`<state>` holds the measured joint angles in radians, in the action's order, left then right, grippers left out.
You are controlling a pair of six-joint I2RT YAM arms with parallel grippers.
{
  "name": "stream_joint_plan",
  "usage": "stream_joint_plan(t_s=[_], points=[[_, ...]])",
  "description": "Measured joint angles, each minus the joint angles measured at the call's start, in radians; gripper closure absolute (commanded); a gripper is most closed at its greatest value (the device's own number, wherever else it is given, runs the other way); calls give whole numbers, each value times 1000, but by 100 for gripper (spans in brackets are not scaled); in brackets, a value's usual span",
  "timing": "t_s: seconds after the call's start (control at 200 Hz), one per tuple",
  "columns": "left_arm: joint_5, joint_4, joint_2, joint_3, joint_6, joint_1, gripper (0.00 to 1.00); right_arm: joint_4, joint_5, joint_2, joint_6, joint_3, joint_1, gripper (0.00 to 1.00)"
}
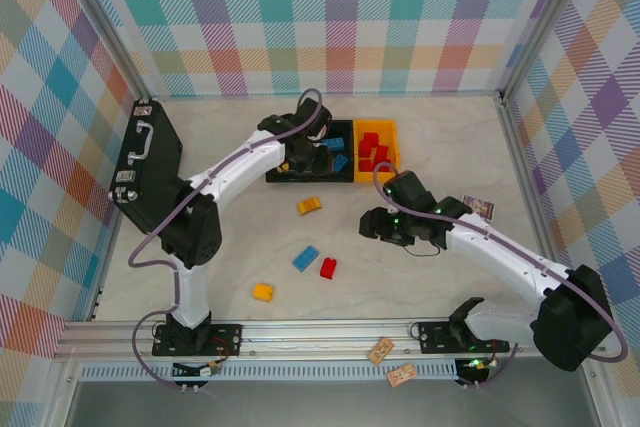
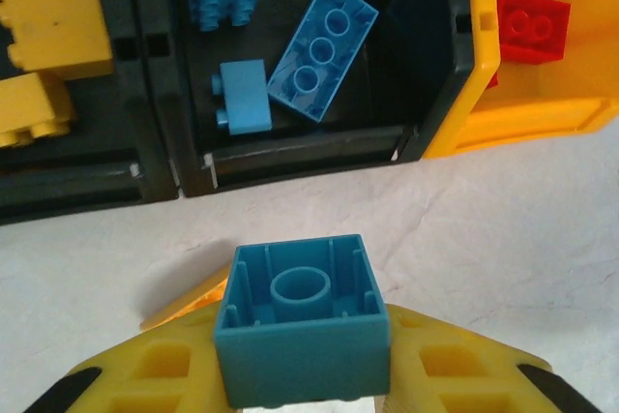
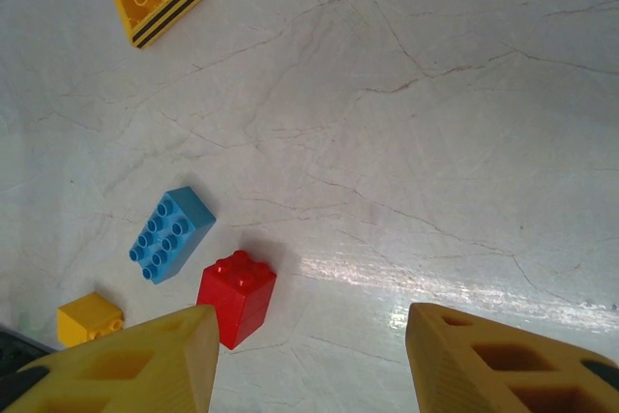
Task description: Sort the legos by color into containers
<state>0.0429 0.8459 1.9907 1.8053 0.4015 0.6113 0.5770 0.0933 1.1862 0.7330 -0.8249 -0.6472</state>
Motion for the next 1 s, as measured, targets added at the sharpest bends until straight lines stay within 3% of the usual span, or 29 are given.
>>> stream_joint_plan(t_s=[0.635,0.815,0.925,1.0], points=[[-37,131,361,459,3,3,64,7,-18,-53,42,60,11,46],[-60,155,406,521,4,3,58,10,-19,-53,40,59,24,46],[-70,162,416,537,11,3,47,16,-18,-53,37,59,27,46],[-76,171,418,541,16,3,46,18,-18,-52,37,59,32,46]])
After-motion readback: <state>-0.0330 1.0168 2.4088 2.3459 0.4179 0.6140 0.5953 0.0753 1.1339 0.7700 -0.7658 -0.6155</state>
